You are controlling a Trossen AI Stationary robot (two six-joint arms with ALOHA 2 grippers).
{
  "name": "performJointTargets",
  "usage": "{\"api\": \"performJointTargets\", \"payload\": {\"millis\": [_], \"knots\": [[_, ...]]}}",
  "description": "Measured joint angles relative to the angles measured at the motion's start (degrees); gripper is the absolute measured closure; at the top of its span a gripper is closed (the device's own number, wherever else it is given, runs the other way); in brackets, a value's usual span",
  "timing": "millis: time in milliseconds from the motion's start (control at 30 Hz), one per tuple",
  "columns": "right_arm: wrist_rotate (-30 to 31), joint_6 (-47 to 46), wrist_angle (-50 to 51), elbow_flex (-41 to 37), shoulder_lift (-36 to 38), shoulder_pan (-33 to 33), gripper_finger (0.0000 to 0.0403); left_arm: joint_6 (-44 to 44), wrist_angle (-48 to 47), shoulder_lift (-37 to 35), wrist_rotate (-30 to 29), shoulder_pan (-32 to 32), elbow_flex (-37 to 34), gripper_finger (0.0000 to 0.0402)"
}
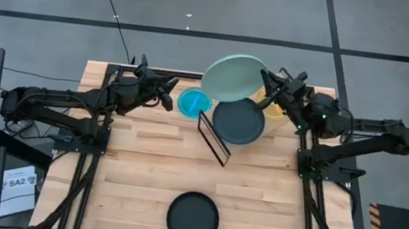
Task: Place and stack plates onto a shelf
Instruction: Stack the big gray plate on top of the big black plate on the shelf
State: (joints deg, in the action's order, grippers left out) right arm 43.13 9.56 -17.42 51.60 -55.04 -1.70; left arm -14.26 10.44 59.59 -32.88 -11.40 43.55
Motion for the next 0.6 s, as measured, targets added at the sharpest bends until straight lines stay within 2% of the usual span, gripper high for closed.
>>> {"api": "performJointTargets", "payload": {"millis": [167,300,433,600], "knots": [[-5.3,-14.1,26.2,9.9,-0.2,-3.6,0.0387,0.0,0.0,0.0,0.0,0.0,0.0,0.0287],[-15.2,-23.2,44.1,17.8,-2.3,-7.5,0.0387,0.0,0.0,0.0,0.0,0.0,0.0,0.0287],[-24.7,-26.0,53.1,22.0,-4.3,-11.0,0.0386,0.1,0.0,0.0,0.0,0.0,0.0,0.0287],[-32.4,-26.7,59.2,22.4,-6.1,-14.7,0.0386,0.1,0.0,0.0,0.0,0.0,0.0,0.0287]]}}
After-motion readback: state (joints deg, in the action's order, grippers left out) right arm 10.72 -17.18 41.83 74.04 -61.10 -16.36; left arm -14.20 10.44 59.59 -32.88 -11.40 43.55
